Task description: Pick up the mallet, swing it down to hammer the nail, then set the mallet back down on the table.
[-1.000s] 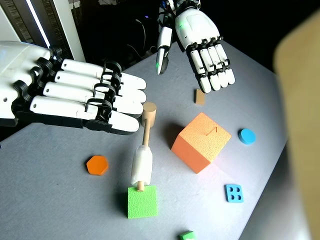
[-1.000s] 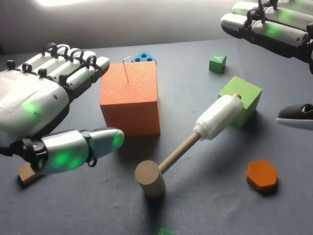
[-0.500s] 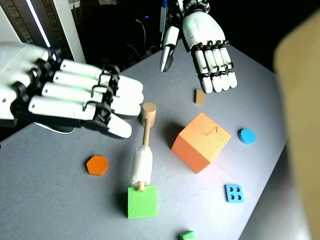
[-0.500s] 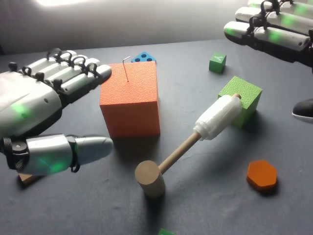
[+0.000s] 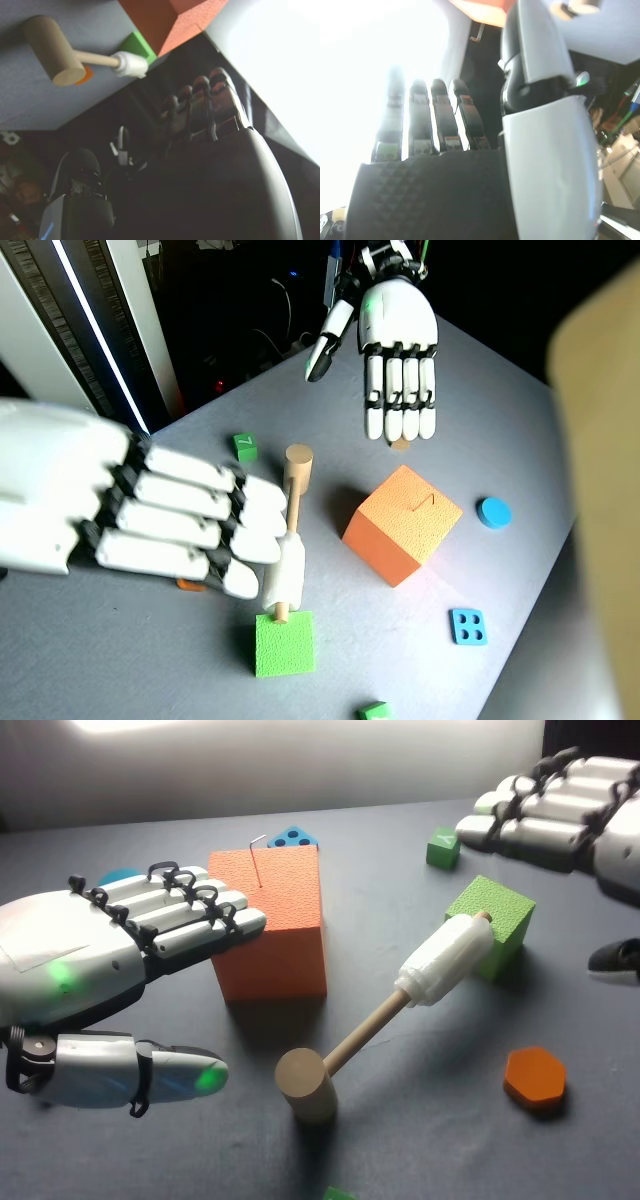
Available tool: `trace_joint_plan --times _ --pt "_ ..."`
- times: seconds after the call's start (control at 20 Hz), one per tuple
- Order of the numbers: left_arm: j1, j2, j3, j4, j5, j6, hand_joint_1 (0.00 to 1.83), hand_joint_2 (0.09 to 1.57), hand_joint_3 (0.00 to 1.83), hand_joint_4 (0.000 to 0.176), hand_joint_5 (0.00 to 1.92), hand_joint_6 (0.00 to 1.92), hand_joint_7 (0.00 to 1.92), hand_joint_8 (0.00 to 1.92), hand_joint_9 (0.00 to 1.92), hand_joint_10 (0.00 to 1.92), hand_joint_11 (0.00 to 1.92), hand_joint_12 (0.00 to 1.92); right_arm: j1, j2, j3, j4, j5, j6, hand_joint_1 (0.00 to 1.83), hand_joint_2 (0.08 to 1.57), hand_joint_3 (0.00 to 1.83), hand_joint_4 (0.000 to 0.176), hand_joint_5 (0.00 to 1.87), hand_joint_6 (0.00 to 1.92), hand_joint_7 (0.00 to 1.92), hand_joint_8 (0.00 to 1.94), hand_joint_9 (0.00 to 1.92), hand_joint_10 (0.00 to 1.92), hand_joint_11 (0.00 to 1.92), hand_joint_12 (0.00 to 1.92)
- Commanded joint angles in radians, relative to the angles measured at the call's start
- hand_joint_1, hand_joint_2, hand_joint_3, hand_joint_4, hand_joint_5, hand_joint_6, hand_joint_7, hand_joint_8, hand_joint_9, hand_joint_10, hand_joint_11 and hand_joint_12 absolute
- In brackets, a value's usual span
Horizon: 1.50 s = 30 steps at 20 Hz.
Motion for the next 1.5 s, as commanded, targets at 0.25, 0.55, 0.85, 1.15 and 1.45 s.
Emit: trace_joint_plan --times 0.25,0.55,0.85,1.15,1.45 --pt "0.031 -0.065 0.090 0.009 -0.184 -0.050 0.00 1.18 0.00 0.000 0.00 0.00 0.00 0.00 0.00 0.00 0.00 0.00 0.087 -0.080 0.036 0.002 -0.090 -0.116 1.25 0.99 0.00 0.000 0.08 0.00 0.06 0.00 0.08 0.00 0.00 0.65" --pt "0.033 -0.099 0.130 0.009 -0.189 -0.059 0.00 1.19 0.00 0.000 0.01 0.00 0.00 0.00 0.00 0.00 0.00 0.00 0.092 -0.195 0.092 0.002 -0.208 -0.102 1.27 1.01 0.00 0.000 0.11 0.00 0.10 0.00 0.11 0.00 0.00 0.63" --pt "0.037 -0.122 0.174 0.012 -0.197 -0.059 0.00 1.18 0.00 0.000 0.00 0.00 0.00 0.00 0.00 0.00 0.00 0.00 0.103 -0.314 0.194 0.002 -0.279 -0.078 1.30 1.02 0.00 0.000 0.13 0.00 0.11 0.00 0.11 0.00 0.00 0.63" --pt "0.028 -0.164 0.223 0.015 -0.206 -0.066 0.00 1.18 0.00 0.000 0.00 0.00 0.00 0.00 0.00 0.00 0.00 0.00 0.095 -0.391 0.269 0.003 -0.277 -0.078 1.32 1.02 0.00 0.000 0.15 0.00 0.13 0.00 0.13 0.01 0.00 0.66" --pt "0.015 -0.192 0.282 0.015 -0.203 -0.071 0.00 1.18 0.00 0.000 0.01 0.00 0.00 0.00 0.00 0.00 0.00 0.00 0.080 -0.453 0.310 0.003 -0.304 -0.075 1.31 1.02 0.00 0.000 0.12 0.00 0.09 0.00 0.11 0.00 0.00 0.67"
